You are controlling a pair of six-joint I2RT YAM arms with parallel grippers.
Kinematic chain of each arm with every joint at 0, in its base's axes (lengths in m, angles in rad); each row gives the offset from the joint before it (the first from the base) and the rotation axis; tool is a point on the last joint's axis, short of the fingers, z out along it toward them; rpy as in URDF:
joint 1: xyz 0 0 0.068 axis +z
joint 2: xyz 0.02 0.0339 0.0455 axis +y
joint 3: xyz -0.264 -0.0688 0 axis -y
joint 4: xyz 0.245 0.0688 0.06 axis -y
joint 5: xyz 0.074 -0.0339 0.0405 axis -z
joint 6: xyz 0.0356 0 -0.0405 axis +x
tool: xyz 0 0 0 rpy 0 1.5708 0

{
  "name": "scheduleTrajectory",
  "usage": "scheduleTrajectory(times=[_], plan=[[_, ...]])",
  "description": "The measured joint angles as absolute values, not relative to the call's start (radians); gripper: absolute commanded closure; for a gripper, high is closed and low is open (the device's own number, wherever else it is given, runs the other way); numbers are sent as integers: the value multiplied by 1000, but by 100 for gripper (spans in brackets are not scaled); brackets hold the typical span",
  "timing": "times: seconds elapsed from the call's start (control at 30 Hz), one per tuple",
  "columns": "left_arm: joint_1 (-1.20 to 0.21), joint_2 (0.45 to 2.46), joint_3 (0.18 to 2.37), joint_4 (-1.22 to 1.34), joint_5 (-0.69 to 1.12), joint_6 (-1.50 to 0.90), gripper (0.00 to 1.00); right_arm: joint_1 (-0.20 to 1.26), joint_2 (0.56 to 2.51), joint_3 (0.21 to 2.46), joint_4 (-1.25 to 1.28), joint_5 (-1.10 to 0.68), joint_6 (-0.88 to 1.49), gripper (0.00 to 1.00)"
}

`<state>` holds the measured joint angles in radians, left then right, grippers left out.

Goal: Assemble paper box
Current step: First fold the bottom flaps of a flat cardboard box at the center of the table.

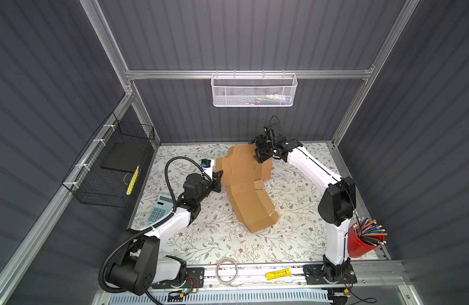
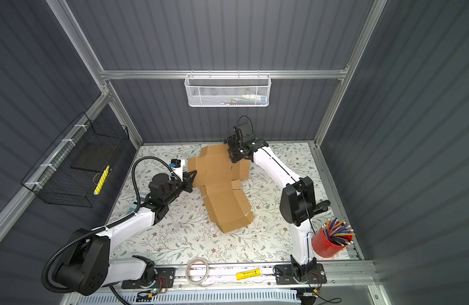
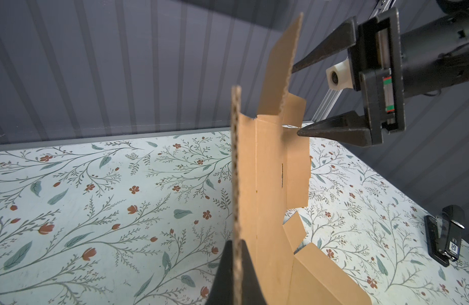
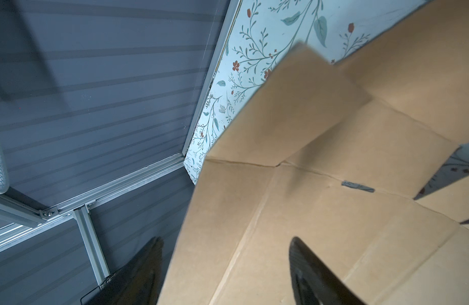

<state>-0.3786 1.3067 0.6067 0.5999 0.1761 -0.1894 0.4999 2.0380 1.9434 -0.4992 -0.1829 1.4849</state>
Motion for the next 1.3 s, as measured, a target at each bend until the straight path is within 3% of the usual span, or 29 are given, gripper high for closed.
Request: scheduleTrajectory(times=[0.9, 1.3], plan=[[-381, 1295, 600, 625, 179, -183, 100, 499, 2038, 1949, -480, -218, 1480, 32], [-381, 1294, 599, 631, 143, -196, 100, 510, 2038, 1949, -476, -210, 1462, 49]])
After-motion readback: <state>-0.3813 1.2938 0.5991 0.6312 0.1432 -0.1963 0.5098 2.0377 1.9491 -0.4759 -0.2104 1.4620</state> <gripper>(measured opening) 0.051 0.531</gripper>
